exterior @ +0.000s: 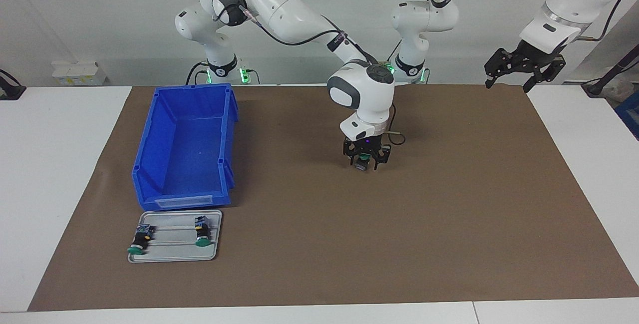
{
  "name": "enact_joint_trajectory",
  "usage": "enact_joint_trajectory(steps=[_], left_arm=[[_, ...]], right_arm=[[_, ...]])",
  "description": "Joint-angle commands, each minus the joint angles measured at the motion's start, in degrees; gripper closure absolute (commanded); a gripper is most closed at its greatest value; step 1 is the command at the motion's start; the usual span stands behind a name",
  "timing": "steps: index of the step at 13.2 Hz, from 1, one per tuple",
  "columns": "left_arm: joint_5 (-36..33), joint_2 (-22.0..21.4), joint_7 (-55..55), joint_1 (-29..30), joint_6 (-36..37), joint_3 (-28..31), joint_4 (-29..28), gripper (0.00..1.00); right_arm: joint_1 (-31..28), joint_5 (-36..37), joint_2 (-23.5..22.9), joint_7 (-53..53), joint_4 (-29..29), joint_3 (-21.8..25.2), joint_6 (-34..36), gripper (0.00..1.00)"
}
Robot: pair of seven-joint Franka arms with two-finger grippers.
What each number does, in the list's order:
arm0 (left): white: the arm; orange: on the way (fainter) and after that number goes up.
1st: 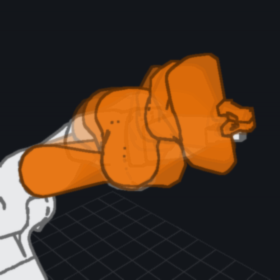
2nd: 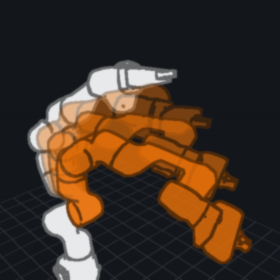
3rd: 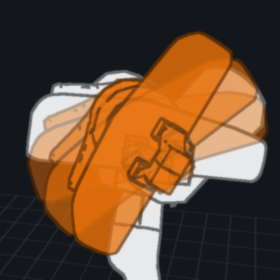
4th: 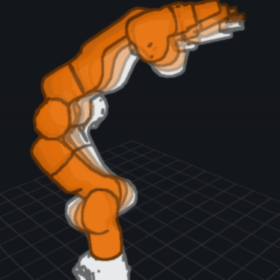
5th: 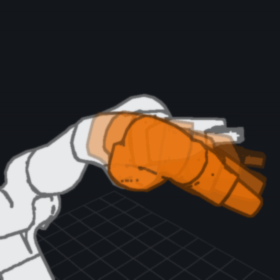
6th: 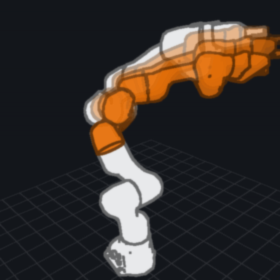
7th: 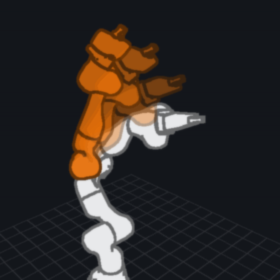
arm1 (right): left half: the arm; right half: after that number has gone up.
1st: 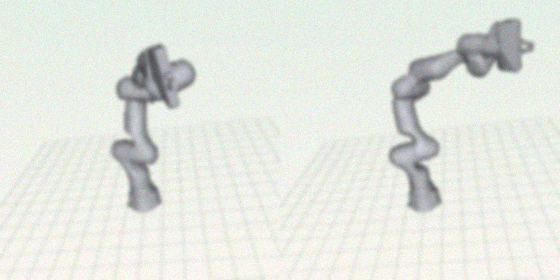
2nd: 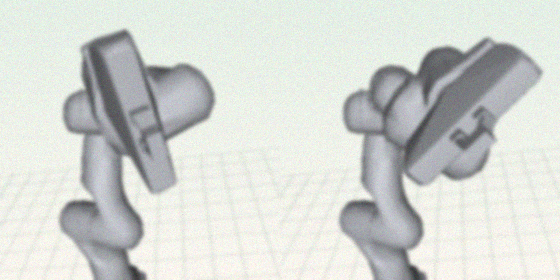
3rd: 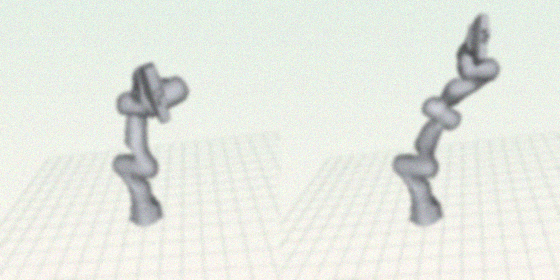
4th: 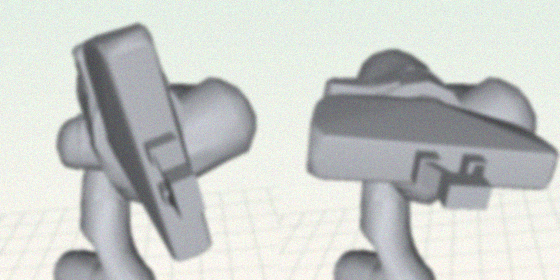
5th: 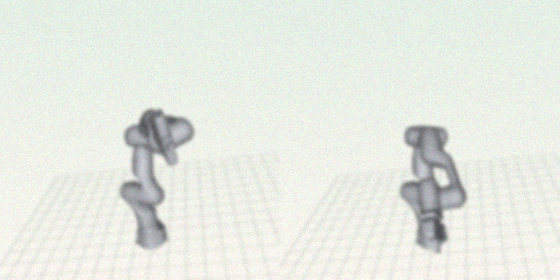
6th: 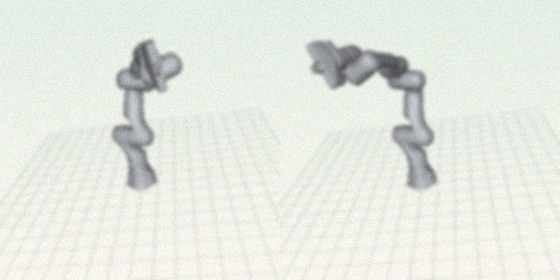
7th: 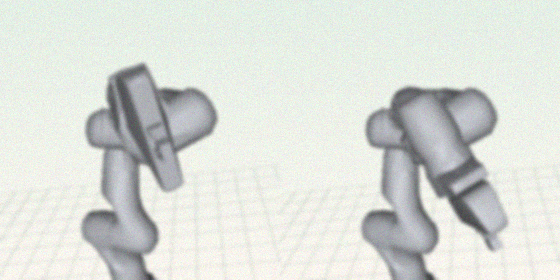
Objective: Place and press button with both arms
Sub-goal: 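Lower the right gripper onto the green button and close it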
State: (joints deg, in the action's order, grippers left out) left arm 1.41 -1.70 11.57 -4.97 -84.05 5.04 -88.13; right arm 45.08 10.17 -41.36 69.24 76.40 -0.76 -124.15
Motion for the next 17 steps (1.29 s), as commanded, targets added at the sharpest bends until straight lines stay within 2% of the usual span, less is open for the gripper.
enact_joint_trajectory(steps=[1, 6, 17], left_arm=[[0.5, -1.6, 0.1, 0.7, 0.1, -0.4, -1.8, 0.00], [0.5, -1.7, 0.1, 0.7, 0.1, -0.4, -1.8, 0.00], [0.5, -1.6, 0.1, 0.7, 0.1, -0.4, -1.8, 0.00]], right_arm=[[0.0, 0.3, 0.1, 2.8, 0.6, 0.0, -1.3, 0.23], [0.0, 0.3, -1.7, 7.0, 0.5, 0.0, -2.5, 0.27], [0.2, -1.8, -1.8, 10.4, 0.0, 0.0, -1.4, 0.38]])
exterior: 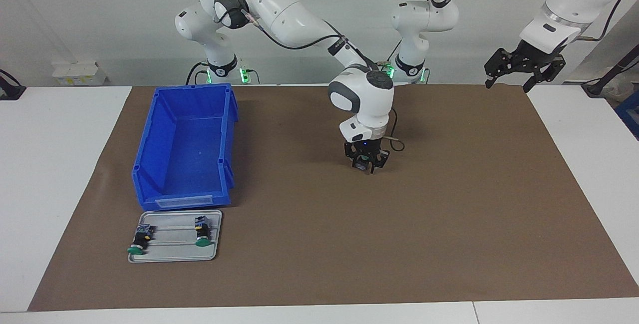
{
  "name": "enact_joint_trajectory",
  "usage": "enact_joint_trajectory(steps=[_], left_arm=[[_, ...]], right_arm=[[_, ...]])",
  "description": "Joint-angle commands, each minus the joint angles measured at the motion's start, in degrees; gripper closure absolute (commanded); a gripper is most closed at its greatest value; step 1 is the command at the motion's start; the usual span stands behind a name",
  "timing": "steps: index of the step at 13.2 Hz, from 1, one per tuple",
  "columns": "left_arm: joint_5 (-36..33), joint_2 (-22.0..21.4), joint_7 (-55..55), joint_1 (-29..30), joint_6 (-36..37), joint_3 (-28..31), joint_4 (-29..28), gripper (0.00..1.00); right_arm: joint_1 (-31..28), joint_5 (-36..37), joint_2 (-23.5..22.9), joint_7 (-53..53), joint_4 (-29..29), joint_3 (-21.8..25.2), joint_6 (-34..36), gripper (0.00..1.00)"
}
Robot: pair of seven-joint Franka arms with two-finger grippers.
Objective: Place and press button with both arms
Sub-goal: 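Lower the right gripper onto the green button and close it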
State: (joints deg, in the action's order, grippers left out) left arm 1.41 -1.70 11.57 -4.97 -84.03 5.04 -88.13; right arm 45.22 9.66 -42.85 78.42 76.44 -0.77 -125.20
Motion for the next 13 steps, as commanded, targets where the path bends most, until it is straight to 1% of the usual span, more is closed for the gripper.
enact_joint_trajectory(steps=[1, 4, 8, 10, 13], left_arm=[[0.5, -1.6, 0.1, 0.7, 0.1, -0.4, -1.8, 0.00], [0.5, -1.6, 0.1, 0.7, 0.1, -0.4, -1.8, 0.00], [0.5, -1.6, 0.1, 0.7, 0.1, -0.4, -1.8, 0.00], [0.5, -1.6, 0.1, 0.7, 0.1, -0.4, -1.8, 0.00], [0.5, -1.6, 0.1, 0.7, 0.1, -0.4, -1.8, 0.00]], right_arm=[[0.1, -2.0, -0.3, 1.2, -0.1, 0.0, -0.4, 0.40], [-0.4, -3.4, -0.7, 1.2, -0.2, 0.0, -0.4, 0.46], [-0.7, -4.0, -0.7, 1.2, -0.2, 0.0, -0.5, 0.50], [-0.9, -4.0, -0.7, 1.2, -0.3, 0.0, -0.6, 0.55], [-2.1, -5.4, -0.5, 1.0, -1.5, 0.1, -0.1, 0.59]])
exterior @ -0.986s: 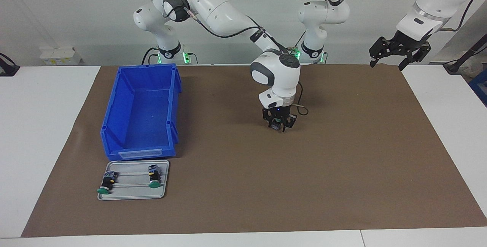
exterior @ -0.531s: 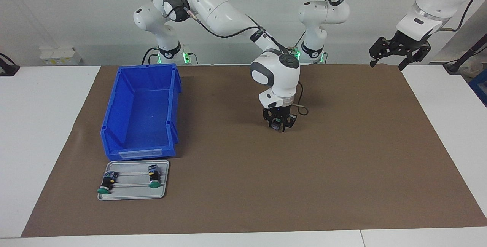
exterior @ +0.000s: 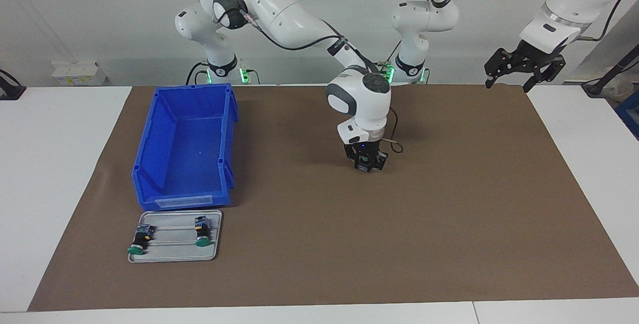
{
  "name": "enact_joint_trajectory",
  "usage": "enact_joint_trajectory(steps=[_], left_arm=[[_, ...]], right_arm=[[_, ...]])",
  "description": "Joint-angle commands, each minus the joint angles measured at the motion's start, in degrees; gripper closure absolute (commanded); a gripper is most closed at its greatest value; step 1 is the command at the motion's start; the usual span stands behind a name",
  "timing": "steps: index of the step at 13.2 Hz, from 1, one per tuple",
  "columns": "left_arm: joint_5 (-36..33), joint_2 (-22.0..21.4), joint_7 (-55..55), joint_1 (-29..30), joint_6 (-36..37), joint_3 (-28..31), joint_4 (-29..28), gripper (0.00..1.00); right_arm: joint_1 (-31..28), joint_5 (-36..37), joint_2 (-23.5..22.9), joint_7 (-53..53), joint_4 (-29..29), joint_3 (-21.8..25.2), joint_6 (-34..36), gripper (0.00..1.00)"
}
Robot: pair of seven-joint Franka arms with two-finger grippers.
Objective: Place and press button with both arms
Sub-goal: 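Lower the right gripper onto the green button and close it, then lift the button with the right gripper and carry it over the bin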
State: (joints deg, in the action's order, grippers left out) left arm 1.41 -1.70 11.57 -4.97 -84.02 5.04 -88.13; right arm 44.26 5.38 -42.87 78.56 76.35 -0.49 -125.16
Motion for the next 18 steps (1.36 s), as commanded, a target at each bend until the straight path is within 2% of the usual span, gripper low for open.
enact_joint_trajectory(steps=[1, 5, 8, 12, 15, 18], left_arm=[[0.5, -1.6, 0.1, 0.7, 0.1, -0.4, -1.8, 0.00], [0.5, -1.7, 0.1, 0.7, 0.1, -0.4, -1.8, 0.00], [0.5, -1.6, 0.1, 0.7, 0.1, -0.4, -1.8, 0.00], [0.5, -1.7, 0.1, 0.7, 0.1, -0.4, -1.8, 0.00], [0.5, -1.7, 0.1, 0.7, 0.1, -0.4, -1.8, 0.00], [0.5, -1.7, 0.1, 0.7, 0.1, -0.4, -1.8, 0.00]], right_arm=[[-2.1, -1.3, -0.5, 0.8, -1.9, -0.2, -0.1, 0.60], [-3.4, -1.3, 0.2, 0.4, -2.6, -0.2, 1.1, 0.61], [-6.5, -1.4, 3.5, -2.0, -2.6, -0.3, 3.3, 0.61], [-14.4, -5.9, 11.8, -15.1, -2.5, -0.7, 12.6, 0.61], [-19.7, -6.1, 17.6, -27.1, -2.0, -0.7, 20.5, 0.61], [-24.8, -6.0, 20.8, -36.4, -1.3, -0.5, 24.5, 0.61]])
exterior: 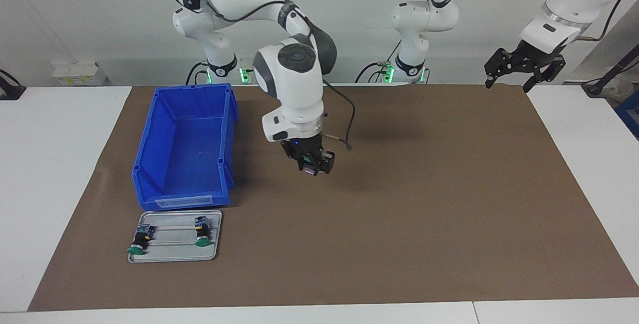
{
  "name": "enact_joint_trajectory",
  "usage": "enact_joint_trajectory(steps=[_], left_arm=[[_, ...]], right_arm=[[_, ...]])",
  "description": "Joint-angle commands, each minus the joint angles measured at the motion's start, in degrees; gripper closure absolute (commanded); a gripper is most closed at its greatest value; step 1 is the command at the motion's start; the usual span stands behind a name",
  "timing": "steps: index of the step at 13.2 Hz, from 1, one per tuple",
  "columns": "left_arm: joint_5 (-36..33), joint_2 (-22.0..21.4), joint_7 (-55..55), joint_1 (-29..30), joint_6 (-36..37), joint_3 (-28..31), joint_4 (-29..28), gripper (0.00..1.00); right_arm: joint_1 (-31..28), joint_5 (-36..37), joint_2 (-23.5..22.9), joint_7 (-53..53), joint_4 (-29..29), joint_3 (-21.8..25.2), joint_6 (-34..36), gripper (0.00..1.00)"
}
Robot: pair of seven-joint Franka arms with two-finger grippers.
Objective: Place and press button with both arms
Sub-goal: 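Lift the button with the right gripper and carry it over the bin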
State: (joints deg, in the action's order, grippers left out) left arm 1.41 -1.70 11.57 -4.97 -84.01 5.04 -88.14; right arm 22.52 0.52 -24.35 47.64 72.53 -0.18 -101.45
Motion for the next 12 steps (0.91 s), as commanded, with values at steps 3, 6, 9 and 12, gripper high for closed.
enact_joint_trajectory(steps=[3, 6, 9, 12], left_arm=[[0.5, -1.7, 0.1, 0.7, 0.1, -0.4, -1.8, 0.00], [0.5, -1.7, 0.1, 0.7, 0.1, -0.4, -1.8, 0.00], [0.5, -1.6, 0.1, 0.7, 0.1, -0.4, -1.8, 0.00], [0.5, -1.6, 0.1, 0.7, 0.1, -0.4, -1.8, 0.00]], right_arm=[[-8.9, -1.3, 7.0, -14.5, 5.9, -0.9, 2.6, 0.61], [-14.3, -1.3, 12.2, -23.2, 13.3, -0.9, 2.8, 0.61], [-18.5, -1.3, 16.5, -29.5, 22.0, -0.9, 0.0, 0.64], [-21.2, -1.5, 20.9, -33.8, 33.3, -0.9, -9.2, 0.64]])
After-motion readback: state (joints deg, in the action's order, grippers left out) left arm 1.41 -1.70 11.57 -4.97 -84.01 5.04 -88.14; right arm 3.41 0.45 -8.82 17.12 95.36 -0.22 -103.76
